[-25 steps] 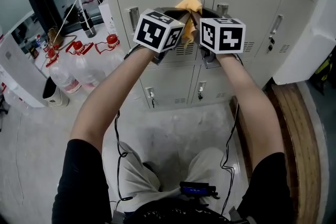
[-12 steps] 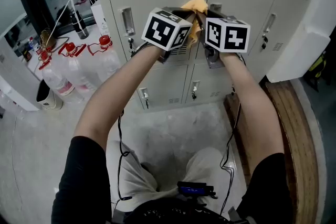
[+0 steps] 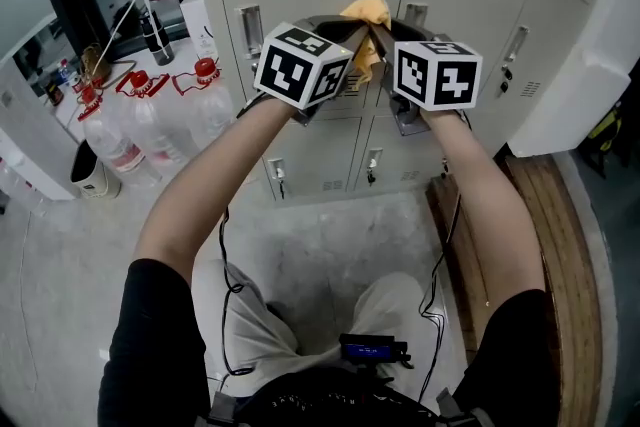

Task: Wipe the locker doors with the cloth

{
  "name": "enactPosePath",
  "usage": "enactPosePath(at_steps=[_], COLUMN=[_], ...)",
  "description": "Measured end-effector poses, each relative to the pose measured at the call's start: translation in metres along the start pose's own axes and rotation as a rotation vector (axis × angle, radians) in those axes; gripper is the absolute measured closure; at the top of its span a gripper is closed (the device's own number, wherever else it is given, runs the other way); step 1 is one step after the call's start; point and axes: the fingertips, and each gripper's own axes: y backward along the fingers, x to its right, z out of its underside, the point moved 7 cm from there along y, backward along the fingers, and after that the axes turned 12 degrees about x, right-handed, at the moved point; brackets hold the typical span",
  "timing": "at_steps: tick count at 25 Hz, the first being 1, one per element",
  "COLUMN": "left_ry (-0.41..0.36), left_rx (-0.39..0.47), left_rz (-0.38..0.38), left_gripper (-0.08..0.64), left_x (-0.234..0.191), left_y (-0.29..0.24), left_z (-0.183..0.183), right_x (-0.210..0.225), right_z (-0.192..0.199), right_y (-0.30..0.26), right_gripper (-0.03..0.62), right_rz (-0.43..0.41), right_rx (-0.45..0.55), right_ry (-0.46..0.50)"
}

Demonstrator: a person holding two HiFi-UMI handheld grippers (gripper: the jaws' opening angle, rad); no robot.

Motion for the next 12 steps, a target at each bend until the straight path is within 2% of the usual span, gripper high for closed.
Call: enactPosePath(at_steps=[7,12], left_ry=[-0.072,-0.053], left_rx=[-0.036,-0.101], left_rz=[-0.098,-0.179], left_gripper=[0.541,0.541], left_x=[-0.01,-0.029], left_y=[0.055,0.088], left_z=[0.006,0.022], right_x=[-0.049,-0.082], right_z=[0.012,0.033], right_y=[-0.016,-0.035], right_gripper=[0.511,0.511], right_rz=[-0.121,-0.165], right_rx=[-0.032,-0.054], right_ry=[0.004,-0.028])
